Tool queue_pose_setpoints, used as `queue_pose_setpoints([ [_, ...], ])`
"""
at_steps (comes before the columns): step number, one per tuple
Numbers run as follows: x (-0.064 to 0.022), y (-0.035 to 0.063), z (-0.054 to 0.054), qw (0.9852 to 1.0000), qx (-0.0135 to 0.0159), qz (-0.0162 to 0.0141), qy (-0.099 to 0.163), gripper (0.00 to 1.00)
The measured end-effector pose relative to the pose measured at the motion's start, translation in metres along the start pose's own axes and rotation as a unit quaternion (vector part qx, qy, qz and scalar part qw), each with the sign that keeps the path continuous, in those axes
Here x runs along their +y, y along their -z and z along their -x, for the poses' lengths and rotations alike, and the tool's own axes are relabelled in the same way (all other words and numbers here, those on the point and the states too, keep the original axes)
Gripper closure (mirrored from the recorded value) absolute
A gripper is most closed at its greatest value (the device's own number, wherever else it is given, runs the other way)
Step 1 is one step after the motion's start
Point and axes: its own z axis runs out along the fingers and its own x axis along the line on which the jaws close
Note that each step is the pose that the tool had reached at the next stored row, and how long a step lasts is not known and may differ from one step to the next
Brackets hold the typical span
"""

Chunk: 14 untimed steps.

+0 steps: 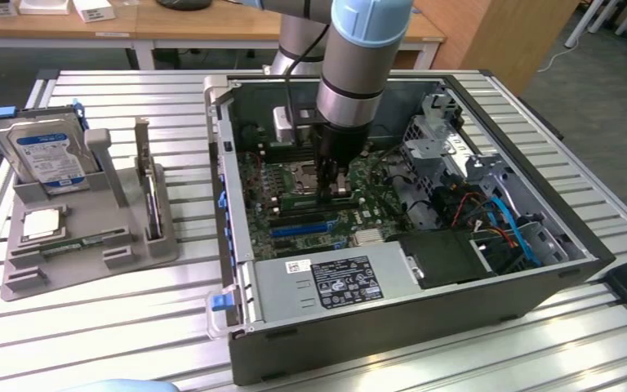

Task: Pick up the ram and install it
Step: 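Insert the ram into the slot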

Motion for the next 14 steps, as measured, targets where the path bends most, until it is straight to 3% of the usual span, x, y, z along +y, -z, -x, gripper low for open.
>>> queue_pose_setpoints([
  [14,-0.0014,-0.0002,0.0001,1.0,0.0,0.0,0.0,0.86],
])
